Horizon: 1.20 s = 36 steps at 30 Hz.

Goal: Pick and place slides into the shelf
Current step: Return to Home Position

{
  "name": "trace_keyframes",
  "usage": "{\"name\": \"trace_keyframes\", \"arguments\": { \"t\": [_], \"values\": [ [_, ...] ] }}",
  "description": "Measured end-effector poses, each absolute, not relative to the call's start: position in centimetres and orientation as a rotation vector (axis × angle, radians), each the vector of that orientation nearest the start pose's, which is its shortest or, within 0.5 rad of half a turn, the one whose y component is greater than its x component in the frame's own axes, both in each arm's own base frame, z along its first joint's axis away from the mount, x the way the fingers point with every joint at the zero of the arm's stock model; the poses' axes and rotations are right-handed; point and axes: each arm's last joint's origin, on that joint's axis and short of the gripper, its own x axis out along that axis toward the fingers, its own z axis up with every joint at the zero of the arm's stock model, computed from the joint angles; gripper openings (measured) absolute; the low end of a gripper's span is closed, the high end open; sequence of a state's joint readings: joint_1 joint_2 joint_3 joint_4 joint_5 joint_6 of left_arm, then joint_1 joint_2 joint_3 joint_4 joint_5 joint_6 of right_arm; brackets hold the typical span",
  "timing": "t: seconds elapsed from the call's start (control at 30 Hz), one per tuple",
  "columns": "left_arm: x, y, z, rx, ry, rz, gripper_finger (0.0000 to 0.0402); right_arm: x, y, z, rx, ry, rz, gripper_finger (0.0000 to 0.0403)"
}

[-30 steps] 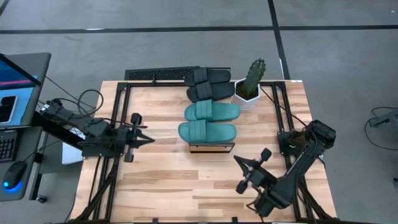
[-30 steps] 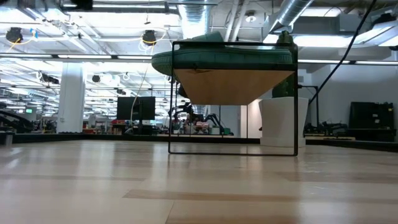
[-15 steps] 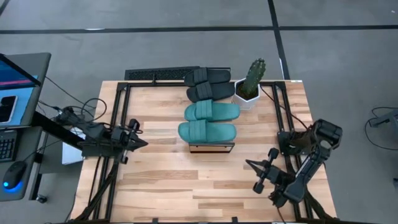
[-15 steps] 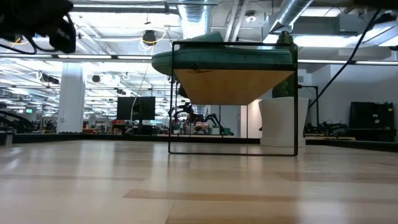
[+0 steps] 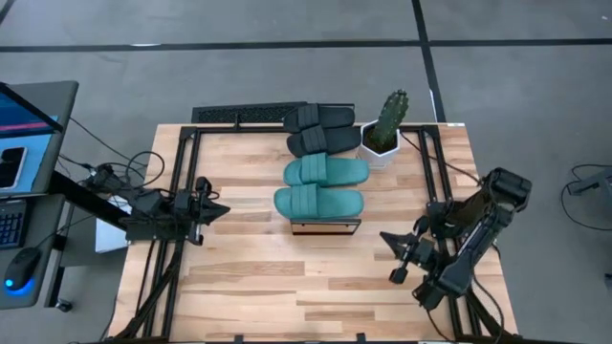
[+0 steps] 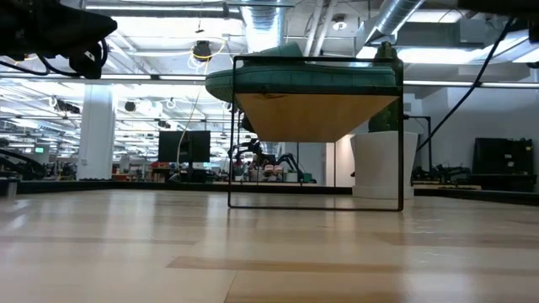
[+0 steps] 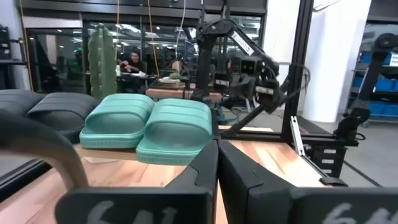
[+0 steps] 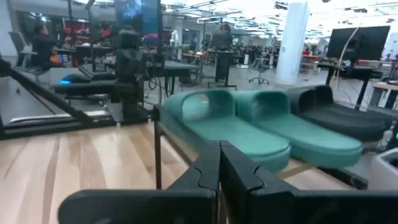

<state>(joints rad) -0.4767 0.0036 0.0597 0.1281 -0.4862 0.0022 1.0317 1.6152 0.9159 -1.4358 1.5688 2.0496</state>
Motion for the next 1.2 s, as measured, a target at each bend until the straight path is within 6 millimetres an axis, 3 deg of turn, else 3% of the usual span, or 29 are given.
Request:
{"name": "trace_keyframes", "arguments": {
  "t": [0.4, 0.7, 0.9, 1.07, 1.2],
  "values": [
    [8.5, -2.9, 19.5, 0.005, -0.157, 0.021, 0.0000, 10.8, 17.2, 28.5, -0.313, 0.062, -0.416, 0.0000],
    [8.5, -2.8, 19.5, 0.054, -0.156, 0.038, 0.0000, 9.5, 16.6, 31.2, -0.475, 0.088, -0.358, 0.0000],
    [8.5, -2.9, 19.5, 0.086, -0.158, 0.013, 0.0000, 8.5, 15.6, 35.3, -0.524, 0.088, -0.326, 0.0000],
    [8.5, -3.1, 19.5, 0.123, -0.167, -0.055, 0.0000, 6.4, 16.3, 38.7, -0.455, 0.154, -0.146, 0.0000],
    [8.5, -3.3, 19.5, 0.168, -0.179, -0.119, 0.0000, 6.3, 19.2, 40.9, -0.361, 0.266, 0.170, 0.0000]
  ]
}}
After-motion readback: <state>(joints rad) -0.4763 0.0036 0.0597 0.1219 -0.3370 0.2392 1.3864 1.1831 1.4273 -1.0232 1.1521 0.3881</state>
